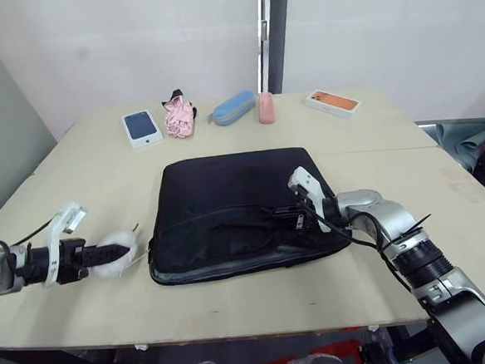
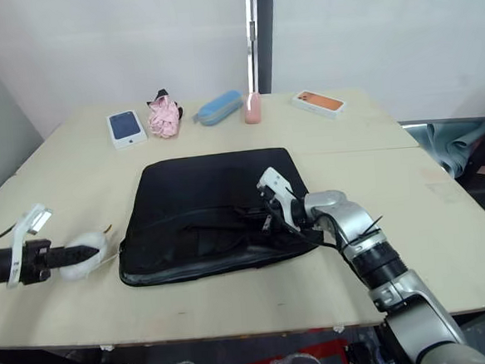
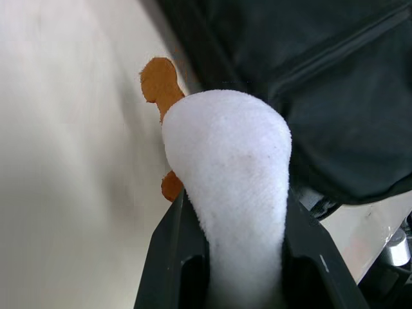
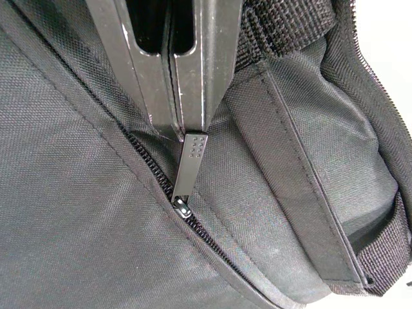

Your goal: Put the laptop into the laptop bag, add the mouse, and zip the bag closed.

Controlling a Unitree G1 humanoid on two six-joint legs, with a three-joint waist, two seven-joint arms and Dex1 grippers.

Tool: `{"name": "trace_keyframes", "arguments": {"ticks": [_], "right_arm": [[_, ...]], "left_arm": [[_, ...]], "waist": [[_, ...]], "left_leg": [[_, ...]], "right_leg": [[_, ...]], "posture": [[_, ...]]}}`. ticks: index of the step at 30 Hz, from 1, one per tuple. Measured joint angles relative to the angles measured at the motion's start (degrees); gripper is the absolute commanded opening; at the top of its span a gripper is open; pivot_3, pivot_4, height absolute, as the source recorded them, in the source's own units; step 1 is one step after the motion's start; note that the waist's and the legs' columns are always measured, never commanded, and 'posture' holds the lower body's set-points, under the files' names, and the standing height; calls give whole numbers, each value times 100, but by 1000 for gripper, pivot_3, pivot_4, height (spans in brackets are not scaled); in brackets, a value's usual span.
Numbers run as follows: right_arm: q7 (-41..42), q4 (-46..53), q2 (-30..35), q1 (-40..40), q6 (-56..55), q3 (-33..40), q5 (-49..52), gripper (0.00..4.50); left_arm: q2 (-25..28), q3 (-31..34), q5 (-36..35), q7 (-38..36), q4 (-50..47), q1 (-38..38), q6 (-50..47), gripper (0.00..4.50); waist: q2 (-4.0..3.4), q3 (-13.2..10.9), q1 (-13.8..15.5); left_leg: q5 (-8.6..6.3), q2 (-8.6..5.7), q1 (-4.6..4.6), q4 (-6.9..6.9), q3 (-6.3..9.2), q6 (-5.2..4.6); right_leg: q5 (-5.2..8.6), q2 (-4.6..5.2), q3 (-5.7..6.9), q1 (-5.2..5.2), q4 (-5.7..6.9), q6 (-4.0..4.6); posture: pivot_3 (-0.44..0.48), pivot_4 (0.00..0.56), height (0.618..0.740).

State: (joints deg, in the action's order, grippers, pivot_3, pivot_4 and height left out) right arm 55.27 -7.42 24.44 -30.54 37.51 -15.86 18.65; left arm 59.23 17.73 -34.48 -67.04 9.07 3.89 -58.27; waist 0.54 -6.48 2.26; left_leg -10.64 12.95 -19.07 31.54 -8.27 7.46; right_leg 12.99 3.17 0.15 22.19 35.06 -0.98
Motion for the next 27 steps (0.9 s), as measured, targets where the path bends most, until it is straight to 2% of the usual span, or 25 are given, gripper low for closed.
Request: {"name": "trace_keyframes", "arguments": {"ticks": [7, 12, 14, 18, 22, 27], "right_arm": [[-13, -4, -3, -18, -2, -28, -51, 0], [-41, -6, -7, -15, -2, -36, -86, 0], [-64, 36, -7, 10, -2, -36, -86, 0], [-114, 189, -11, 99, 1, -41, -89, 0], [-185, 345, -21, 179, 16, -41, -89, 0], [-214, 486, -53, 231, 56, -50, -89, 0]], "left_arm": [[-417, 467, -466, 309, -780, -1032, -533, 886], [-1277, 868, -1142, 1120, -1593, -1070, -1443, 886], [-1429, 1031, -1325, 1434, -1964, -1114, -1747, 886], [-1324, 1015, -1516, 1533, -2695, -1645, -1896, 886], [-966, 911, -1508, 1392, -2917, -2059, -1683, 886], [-543, 1095, -1706, 1061, -3310, -2664, -1637, 886]], "waist": [[-2, 4, 2], [-7, 10, 3], [-5, 11, 5], [-7, 14, -7], [-8, 13, -15], [-9, 12, -55]], "left_leg": [[-1, 4, 1, -1, -1, -1], [-1, 4, 2, -1, -3, -1], [-1, 5, 1, -1, -2, -1], [-2, 5, -3, -4, -7, -1], [-2, 9, -4, -25, -7, 0], [-6, 20, -6, -44, -12, 10]], "right_leg": [[1, -2, -1, 1, -3, 0], [1, -2, -1, 1, 0, 1], [1, -4, 0, 1, -1, 0], [8, -6, -8, 3, -18, -10], [15, -13, -7, 10, -29, -14], [25, -26, -9, 19, -39, -6]], "posture": [[0, 150, 740], [0, 150, 740], [0, 150, 740], [0, 150, 740], [0, 150, 740], [0, 150, 740]]}}
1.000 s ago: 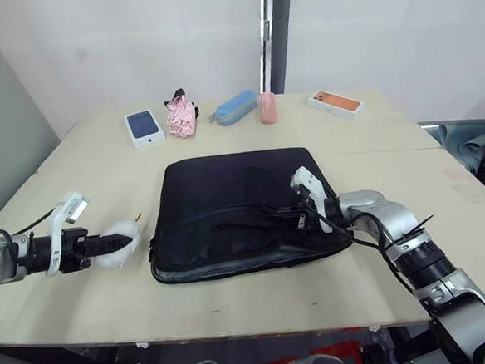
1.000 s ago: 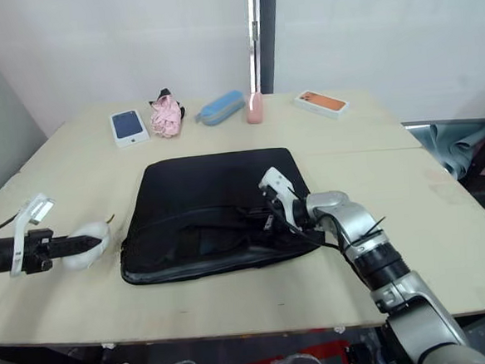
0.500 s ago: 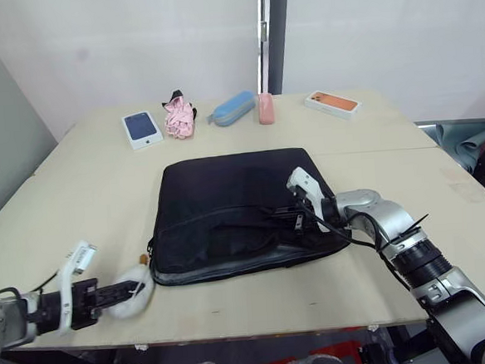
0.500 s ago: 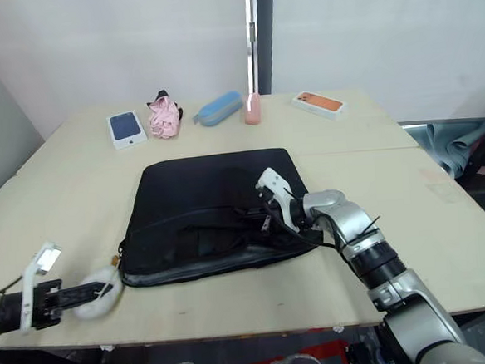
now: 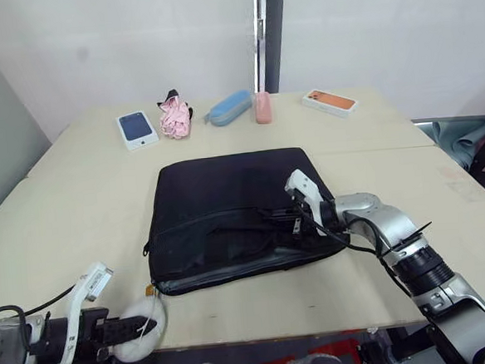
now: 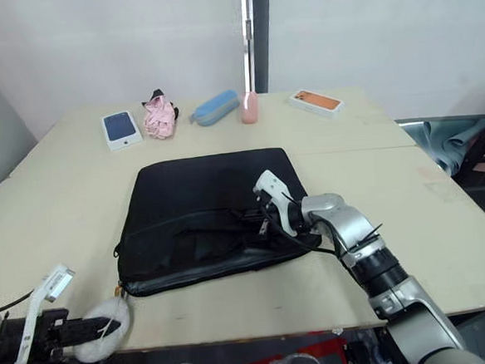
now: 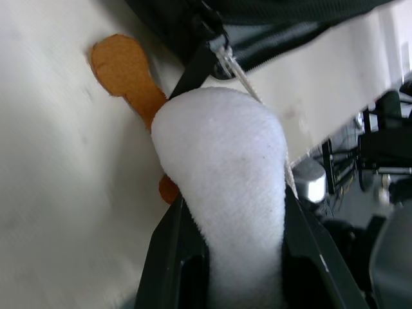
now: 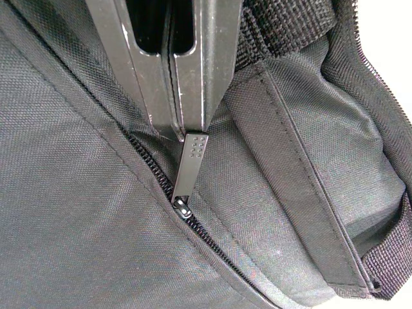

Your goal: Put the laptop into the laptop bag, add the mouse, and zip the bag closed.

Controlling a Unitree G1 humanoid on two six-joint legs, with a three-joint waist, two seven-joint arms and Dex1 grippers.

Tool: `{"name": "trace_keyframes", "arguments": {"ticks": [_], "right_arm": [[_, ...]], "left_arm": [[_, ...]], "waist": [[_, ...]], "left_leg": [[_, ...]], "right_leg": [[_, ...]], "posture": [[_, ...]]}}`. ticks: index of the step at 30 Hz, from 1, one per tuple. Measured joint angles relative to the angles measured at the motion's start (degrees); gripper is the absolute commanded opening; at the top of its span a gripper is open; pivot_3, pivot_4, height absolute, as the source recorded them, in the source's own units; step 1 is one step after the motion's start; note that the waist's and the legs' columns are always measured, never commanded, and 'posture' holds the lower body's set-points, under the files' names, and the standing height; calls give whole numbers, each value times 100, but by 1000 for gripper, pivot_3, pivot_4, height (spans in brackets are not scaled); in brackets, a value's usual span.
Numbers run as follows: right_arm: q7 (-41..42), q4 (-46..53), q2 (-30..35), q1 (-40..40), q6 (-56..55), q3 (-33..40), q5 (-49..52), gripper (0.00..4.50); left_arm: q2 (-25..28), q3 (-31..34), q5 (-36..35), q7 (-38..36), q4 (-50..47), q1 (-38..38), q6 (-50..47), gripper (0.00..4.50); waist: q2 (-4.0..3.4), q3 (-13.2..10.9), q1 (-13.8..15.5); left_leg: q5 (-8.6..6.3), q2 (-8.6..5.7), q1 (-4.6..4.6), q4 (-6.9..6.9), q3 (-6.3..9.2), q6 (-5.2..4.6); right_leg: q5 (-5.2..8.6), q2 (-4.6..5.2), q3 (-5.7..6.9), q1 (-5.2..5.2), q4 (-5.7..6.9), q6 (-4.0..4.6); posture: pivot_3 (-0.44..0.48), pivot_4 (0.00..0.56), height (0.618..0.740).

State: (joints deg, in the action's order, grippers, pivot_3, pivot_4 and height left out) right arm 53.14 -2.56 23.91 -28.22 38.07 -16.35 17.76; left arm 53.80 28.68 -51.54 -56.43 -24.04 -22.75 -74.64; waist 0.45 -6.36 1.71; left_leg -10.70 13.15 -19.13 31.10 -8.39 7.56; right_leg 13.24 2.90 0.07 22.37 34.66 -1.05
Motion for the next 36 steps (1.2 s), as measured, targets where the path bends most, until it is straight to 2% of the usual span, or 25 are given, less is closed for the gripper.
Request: {"name": "trace_keyframes", "arguments": {"ticks": [4, 8, 13, 17, 23, 26, 31, 36], "right_arm": [[-143, 294, -16, 118, 143, 4, 0, 0], [-311, 465, -62, 186, 266, 17, 1, 0], [-444, 590, -70, 250, 343, 29, 3, 0], [-499, 664, -54, 307, 415, 91, 4, 0], [-755, 708, -6, 337, 489, 217, -30, 0], [-803, 714, -10, 339, 490, 218, -30, 0], [-791, 765, -10, 352, 502, 206, -14, 0], [-730, 787, -10, 362, 543, 204, 32, 0]], "left_arm": [[-172, -204, -97, 82, -584, -158, 112, 886], [-720, -685, -192, 713, -727, 430, 108, 886], [-831, -1192, -190, 1155, -742, 1052, 123, 886], [-833, -1619, -94, 1269, -594, 1591, 192, 886], [-1196, -2030, 65, 1496, 254, 2781, 194, 886], [-1168, -2082, 252, 1447, 667, 3075, 343, 886], [-830, -2149, 716, 854, 1547, 3173, 1131, 886], [-375, -2378, 743, 289, 1090, 2737, 1267, 886]], "waist": [[-5, -2, -34], [-8, -3, -39], [-6, -2, -27], [-7, -2, 22], [-13, -4, 139], [-12, -3, 142], [-7, 0, 117], [-5, 3, 73]], "left_leg": [[-2, 1, -2, -25, -11, 6], [-1, 8, -3, -28, -10, 13], [1, 7, -1, -24, -11, 15], [1, 6, 2, -18, -9, 15], [2, 2, 3, 25, -3, 14], [2, 0, 3, 29, -1, 13], [1, 1, -4, 23, 2, 16], [-6, 1, -9, 13, -1, 27]], "right_leg": [[0, -2, -1, 1, -30, 0], [0, -11, 2, 1, -31, 2], [-1, -12, 0, -1, -27, 3], [-1, -10, 1, -7, -24, 3], [-2, 1, 2, -10, 22, 3], [-2, 3, 1, -10, 28, 2], [3, 0, 4, -8, 17, 0], [3, 0, 8, -9, -5, 0]], "posture": [[0, 150, 740], [0, 150, 740], [0, 150, 740], [0, 150, 740], [0, 150, 740], [0, 150, 740], [0, 150, 740], [0, 150, 740]]}}
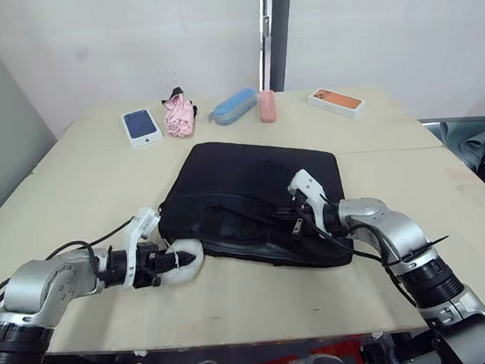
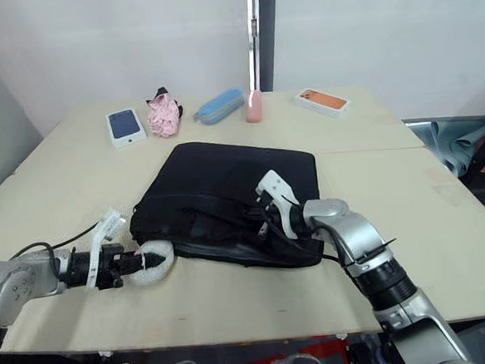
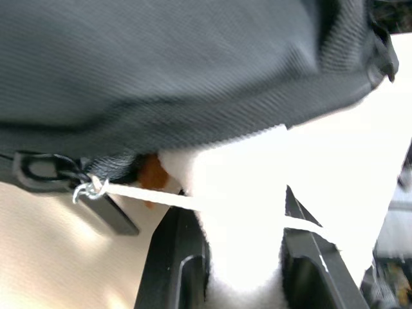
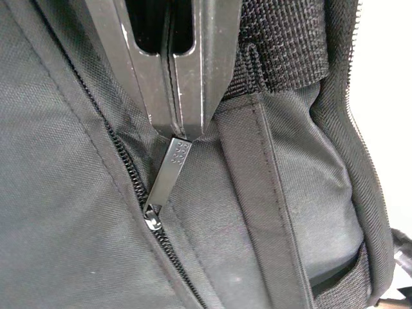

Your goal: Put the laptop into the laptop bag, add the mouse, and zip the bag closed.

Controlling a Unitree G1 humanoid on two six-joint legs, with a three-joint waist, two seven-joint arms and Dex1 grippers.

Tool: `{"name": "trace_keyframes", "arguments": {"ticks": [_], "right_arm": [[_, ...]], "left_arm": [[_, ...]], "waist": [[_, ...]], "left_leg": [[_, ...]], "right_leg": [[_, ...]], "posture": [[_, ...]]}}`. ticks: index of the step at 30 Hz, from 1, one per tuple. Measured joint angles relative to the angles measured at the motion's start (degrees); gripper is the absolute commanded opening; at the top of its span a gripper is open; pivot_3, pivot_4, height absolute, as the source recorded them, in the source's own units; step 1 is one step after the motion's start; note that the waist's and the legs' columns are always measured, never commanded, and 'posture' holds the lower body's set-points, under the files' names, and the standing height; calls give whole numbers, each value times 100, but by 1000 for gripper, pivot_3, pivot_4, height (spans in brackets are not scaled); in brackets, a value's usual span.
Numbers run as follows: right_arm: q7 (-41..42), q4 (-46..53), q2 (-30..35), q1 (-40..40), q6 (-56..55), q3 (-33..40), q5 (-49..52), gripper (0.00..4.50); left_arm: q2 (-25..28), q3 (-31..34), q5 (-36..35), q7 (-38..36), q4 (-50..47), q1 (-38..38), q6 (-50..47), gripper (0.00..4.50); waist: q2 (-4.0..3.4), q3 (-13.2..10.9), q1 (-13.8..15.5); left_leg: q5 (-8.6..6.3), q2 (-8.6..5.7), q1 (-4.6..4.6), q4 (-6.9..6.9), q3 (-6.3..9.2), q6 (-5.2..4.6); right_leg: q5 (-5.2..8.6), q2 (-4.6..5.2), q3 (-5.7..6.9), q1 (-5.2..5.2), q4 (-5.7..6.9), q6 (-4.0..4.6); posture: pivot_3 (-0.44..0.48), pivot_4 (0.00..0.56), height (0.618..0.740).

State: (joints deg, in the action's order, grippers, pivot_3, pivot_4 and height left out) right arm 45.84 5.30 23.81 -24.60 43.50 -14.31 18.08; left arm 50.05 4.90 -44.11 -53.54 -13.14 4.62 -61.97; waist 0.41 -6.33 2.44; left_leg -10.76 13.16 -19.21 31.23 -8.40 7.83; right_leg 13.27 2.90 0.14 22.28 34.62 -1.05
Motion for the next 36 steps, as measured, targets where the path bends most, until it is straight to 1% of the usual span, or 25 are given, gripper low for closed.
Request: {"name": "trace_keyframes", "arguments": {"ticks": [3, 5, 11, 15, 17, 19, 23, 25, 29, 36], "right_arm": [[7, 7, 2, 3, 35, 1, 9, 0], [-7, 6, 1, 3, 55, 1, 9, 0], [-25, 10, 7, 8, 89, 8, 9, 0], [-33, 15, 20, 17, 94, 14, 9, 0], [-35, 15, 23, 18, 94, 15, 9, 0], [-22, 14, 35, 11, 100, 15, 9, 0], [-12, 0, 70, -37, 145, 20, 7, 0], [-14, -23, 75, -68, 160, 23, 6, 0], [-50, -43, 116, -94, 168, 42, -29, 0], [-115, -50, 183, -92, 172, 83, -63, 0]], "left_arm": [[95, -366, 152, -298, -251, -280, 338, 886], [57, -481, 178, -339, -305, -285, 421, 886], [-309, -613, 231, -36, -336, -49, 369, 886], [-342, -613, 212, 60, -342, 21, 238, 886], [-278, -674, 236, 25, -429, 35, 234, 886], [-69, -950, 383, -208, -566, 114, 360, 886], [58, -1511, 607, -823, -553, 386, 621, 886], [-2, -1707, 769, -1022, -339, 618, 762, 886], [-425, -1926, 1090, -1149, 306, 1086, 992, 886], [-706, -2021, 1547, -1293, 849, 1375, 1497, 886]], "waist": [[-5, -1, -13], [-9, 0, -9], [-13, 4, -8], [-10, 8, 1], [-10, 8, 4], [-9, 9, 6], [-11, 7, 4], [-16, 3, 13], [-18, 4, 67], [-17, 15, 148]], "left_leg": [[-2, 3, 5, -3, 1, -2], [-2, 3, 9, -2, 1, -3], [-2, 2, 12, 2, 0, -3], [-1, 2, 12, 5, 1, -4], [-1, 2, 12, 8, 1, -4], [-2, 2, 12, 8, 1, -4], [-1, 2, 10, 7, 1, -4], [0, 1, 11, 9, 0, -5], [5, -4, 13, 17, 1, -10], [7, -10, 18, 20, -1, -14]], "right_leg": [[2, -1, 2, -1, 2, 2], [2, -1, 0, -3, 8, 3], [2, -1, -2, -4, 17, 3], [2, -1, -3, -4, 20, 3], [2, 0, -2, -4, 22, 3], [3, 0, -3, -4, 21, 3], [3, 0, -3, -3, 20, 3], [2, 1, -3, -2, 26, 3], [1, 9, -2, -4, 40, 4], [1, 21, 1, -11, 45, 3]], "posture": [[0, 150, 740], [0, 150, 740], [0, 150, 740], [0, 150, 740], [0, 150, 740], [0, 150, 740], [0, 150, 740], [0, 150, 740], [0, 150, 740], [0, 150, 740]]}}
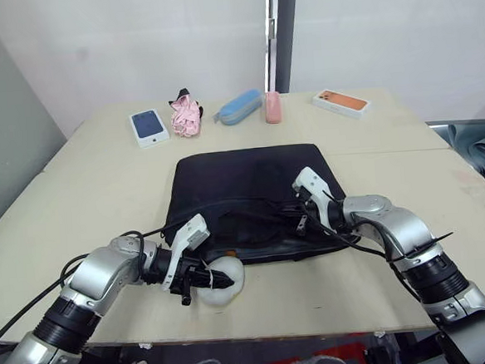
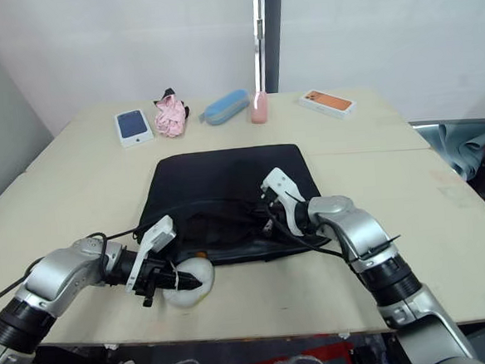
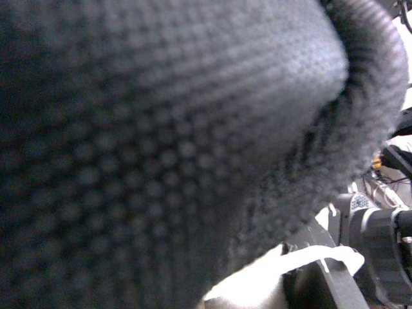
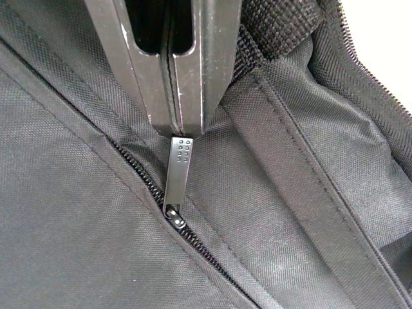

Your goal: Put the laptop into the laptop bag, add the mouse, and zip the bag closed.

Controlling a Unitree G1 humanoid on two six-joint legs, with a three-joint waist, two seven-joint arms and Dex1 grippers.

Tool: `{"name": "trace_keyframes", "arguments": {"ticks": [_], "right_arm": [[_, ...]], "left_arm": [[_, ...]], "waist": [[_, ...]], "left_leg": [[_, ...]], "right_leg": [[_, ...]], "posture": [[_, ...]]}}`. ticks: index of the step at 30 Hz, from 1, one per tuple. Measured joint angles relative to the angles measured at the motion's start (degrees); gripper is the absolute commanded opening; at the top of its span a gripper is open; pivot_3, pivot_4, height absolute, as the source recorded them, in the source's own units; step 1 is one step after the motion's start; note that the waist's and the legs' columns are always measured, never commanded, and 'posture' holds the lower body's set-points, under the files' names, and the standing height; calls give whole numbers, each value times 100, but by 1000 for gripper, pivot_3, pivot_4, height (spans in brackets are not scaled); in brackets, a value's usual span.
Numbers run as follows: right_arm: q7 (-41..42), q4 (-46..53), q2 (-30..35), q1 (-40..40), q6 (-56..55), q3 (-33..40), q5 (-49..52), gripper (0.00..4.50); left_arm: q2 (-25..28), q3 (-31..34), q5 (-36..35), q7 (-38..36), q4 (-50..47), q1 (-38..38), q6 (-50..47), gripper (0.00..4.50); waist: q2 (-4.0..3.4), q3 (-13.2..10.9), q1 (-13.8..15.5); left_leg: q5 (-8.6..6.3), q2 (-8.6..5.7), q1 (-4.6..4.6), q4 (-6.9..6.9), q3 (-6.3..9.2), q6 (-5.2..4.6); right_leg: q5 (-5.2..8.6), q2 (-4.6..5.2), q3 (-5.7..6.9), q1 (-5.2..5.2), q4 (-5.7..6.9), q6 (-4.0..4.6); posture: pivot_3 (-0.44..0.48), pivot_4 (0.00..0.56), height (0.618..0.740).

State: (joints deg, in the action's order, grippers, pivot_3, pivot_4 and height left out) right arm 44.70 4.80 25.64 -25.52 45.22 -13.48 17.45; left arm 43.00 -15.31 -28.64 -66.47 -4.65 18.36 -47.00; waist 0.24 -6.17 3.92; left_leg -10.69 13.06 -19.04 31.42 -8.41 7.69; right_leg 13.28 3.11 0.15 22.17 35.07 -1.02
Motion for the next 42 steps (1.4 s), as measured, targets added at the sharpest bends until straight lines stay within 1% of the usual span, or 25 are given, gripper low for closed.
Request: {"name": "trace_keyframes", "arguments": {"ticks": [4, 9, 13, 15, 16, 19, 21, 22, 24, 25, 26, 31, 33, 36, 42], "right_arm": [[-20, -8, -18, -17, 0, 0, -5, 0], [7, -11, -78, -47, -1, -4, 3, 0], [68, -8, -131, -74, -1, -56, 14, 0], [104, -10, -121, -80, -1, -59, 15, 0], [127, -20, -119, -95, -1, -60, 15, 0], [153, -45, -106, -108, -1, -55, 14, 0], [173, -72, -115, -122, -3, -59, 14, 0], [189, -82, -117, -130, -3, -59, 14, 0], [240, -127, -128, -162, -10, -68, 14, 0], [261, -149, -137, -172, -18, -70, 15, 0], [275, -168, -136, -175, -25, -68, 15, 0], [317, -275, -166, -232, -49, -82, 13, 0], [366, -355, -175, -275, -70, -87, 13, 0], [402, -425, -181, -289, -126, -83, 14, 0], [431, -443, -184, -286, -160, -86, 14, 0]], "left_arm": [[5, 14, 146, -104, 158, 71, 196, 886], [197, 119, 188, -204, 149, 4, 317, 886], [501, 404, 73, -324, -82, -416, 331, 886], [731, 609, -83, -405, -249, -725, 243, 886], [808, 835, -237, -402, -340, -918, 92, 886], [849, 1284, -559, -294, -414, -1144, -269, 1770], [967, 1583, -782, -268, -525, -1300, -536, 2564], [1019, 1692, -846, -267, -572, -1363, -610, 2833], [1156, 1970, -994, -261, -741, -1577, -729, 3535], [1246, 2084, -1001, -268, -832, -1717, -720, 3956], [1326, 2192, -1002, -290, -886, -1830, -695, 4229], [1756, 2737, -1138, -614, -992, -2444, -590, 4229], [1924, 2898, -999, -833, -850, -2781, -253, 4229], [1961, 3025, -829, -943, -483, -3067, 43, 4229], [1959, 3075, -637, -1112, -477, -3581, 578, 4229]], "waist": [[1, 2, -3], [-2, 1, -46], [0, 1, -128], [-2, 0, -147], [-3, -2, -151], [-7, -5, -153], [-10, -8, -154], [-10, -8, -158], [-9, -10, -176], [-8, -10, -186], [-9, -10, -181], [-21, -19, -194], [-27, -22, -200], [-32, -25, -196], [-24, -23, -201]], "left_leg": [[0, 0, 0, 0, 1, 0], [0, 2, -6, -1, 0, 2], [0, 8, -11, -14, 0, 7], [-1, 9, -11, -23, 1, 10], [-1, 10, -11, -27, 1, 11], [-1, 11, -11, -28, 2, 13], [-1, 11, -11, -27, 2, 12], [-1, 11, -11, -27, 1, 12], [-1, 11, -12, -29, 0, 12], [-2, 14, -12, -30, -1, 13], [-1, 15, -11, -31, 0, 13], [-2, 16, -9, -31, -3, 13], [-2, 16, -8, -31, -8, 13], [-2, 17, -9, -31, -7, 13], [-2, 20, -11, -32, -11, 12]], "right_leg": [[0, 0, 0, 1, 2, 0], [1, -4, -1, 6, -6, -1], [6, -12, 3, 11, -15, 2], [12, -13, 7, 12, -17, 4], [14, -14, 7, 14, -17, 6], [15, -15, 9, 15, -16, 8], [16, -15, 9, 15, -17, 8], [16, -15, 8, 15, -18, 8], [16, -15, 7, 17, -19, 9], [17, -18, 7, 19, -19, 10], [17, -19, 8, 18, -20, 10], [18, -21, 4, 22, -17, 11], [18, -20, -2, 23, -17, 10], [18, -21, -2, 28, -13, 10], [18, -24, -5, 33, -12, 11]], "posture": [[0, 150, 740], [0, 150, 740], [0, 150, 740], [0, 150, 740], [0, 150, 740], [0, 150, 740], [0, 150, 740], [0, 150, 740], [0, 150, 740], [0, 150, 740], [0, 150, 740], [0, 150, 740], [0, 150, 740], [0, 150, 740], [0, 150, 740]]}}
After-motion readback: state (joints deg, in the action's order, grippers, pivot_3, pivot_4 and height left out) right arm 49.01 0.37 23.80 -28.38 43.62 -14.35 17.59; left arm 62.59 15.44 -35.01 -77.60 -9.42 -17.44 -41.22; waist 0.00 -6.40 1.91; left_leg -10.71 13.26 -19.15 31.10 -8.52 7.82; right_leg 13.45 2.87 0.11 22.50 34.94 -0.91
